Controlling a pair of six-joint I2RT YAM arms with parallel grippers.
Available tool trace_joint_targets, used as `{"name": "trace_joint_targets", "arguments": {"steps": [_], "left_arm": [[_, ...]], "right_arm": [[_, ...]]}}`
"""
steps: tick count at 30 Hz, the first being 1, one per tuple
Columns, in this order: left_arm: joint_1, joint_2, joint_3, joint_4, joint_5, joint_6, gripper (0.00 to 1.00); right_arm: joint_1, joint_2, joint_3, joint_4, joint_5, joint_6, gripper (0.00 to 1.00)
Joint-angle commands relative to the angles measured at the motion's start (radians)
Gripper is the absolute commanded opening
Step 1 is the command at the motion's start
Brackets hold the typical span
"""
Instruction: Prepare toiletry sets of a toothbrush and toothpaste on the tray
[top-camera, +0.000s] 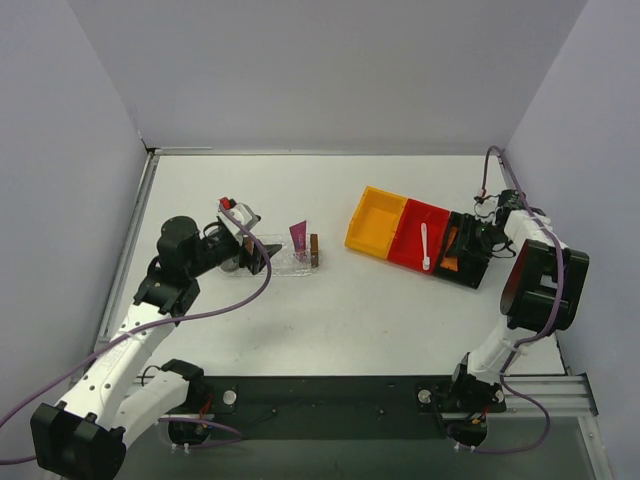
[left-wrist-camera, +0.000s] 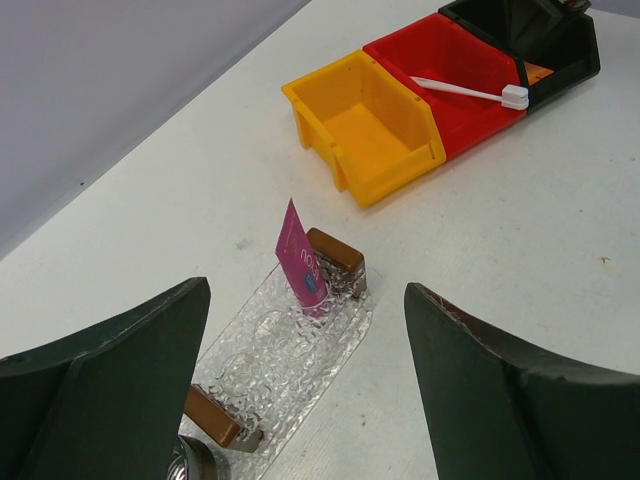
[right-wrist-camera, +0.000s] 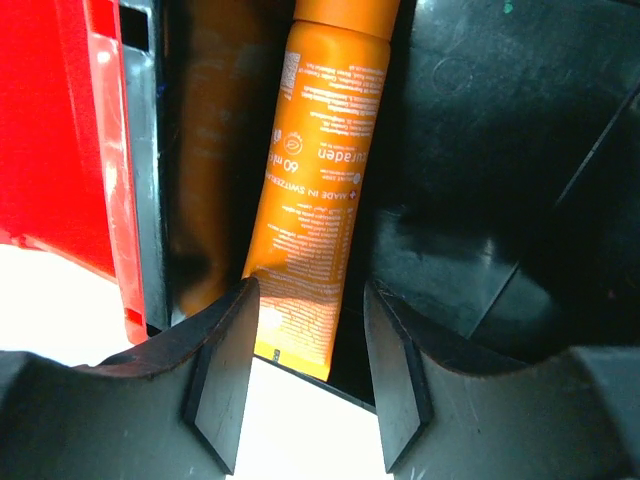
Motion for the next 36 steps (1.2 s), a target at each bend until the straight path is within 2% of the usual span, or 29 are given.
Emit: {"name": "trace_joint_targets", "arguments": {"steps": [1, 11, 14, 18, 24, 36], "left_arm": [[0.008, 0.003, -0.003, 0.036, 0.006, -0.006, 0.89], [0.008, 0.006, -0.013, 0.050, 0.001, -0.002, 0.89], [0.006, 0.004, -0.018, 0.053, 0.001, 0.000, 0.89], [0.008, 0.003, -0.021, 0.052, 0.000, 0.006, 0.89], [0.008, -0.003, -0.027, 0.050, 0.000, 0.012, 0.89], [0.008, -0.016, -0.013, 0.053, 0.021, 0.012, 0.89]], "right_arm": [[-0.023, 0.035, 0.030, -0.018, -0.083, -0.002, 0.41], [-0.024, 0.064, 0.048, -0.015, -0.143, 0.000, 0.34], [-0.024, 0.064, 0.058, -0.018, -0.143, 0.000, 0.26], [-0.026, 0.058, 0.065, -0.023, -0.152, 0.005, 0.10], [-0.035, 0.023, 0.087, -0.041, -0.160, 0.008, 0.00], [-0.049, -0.088, 0.157, -0.112, -0.164, 0.014, 0.00]]}}
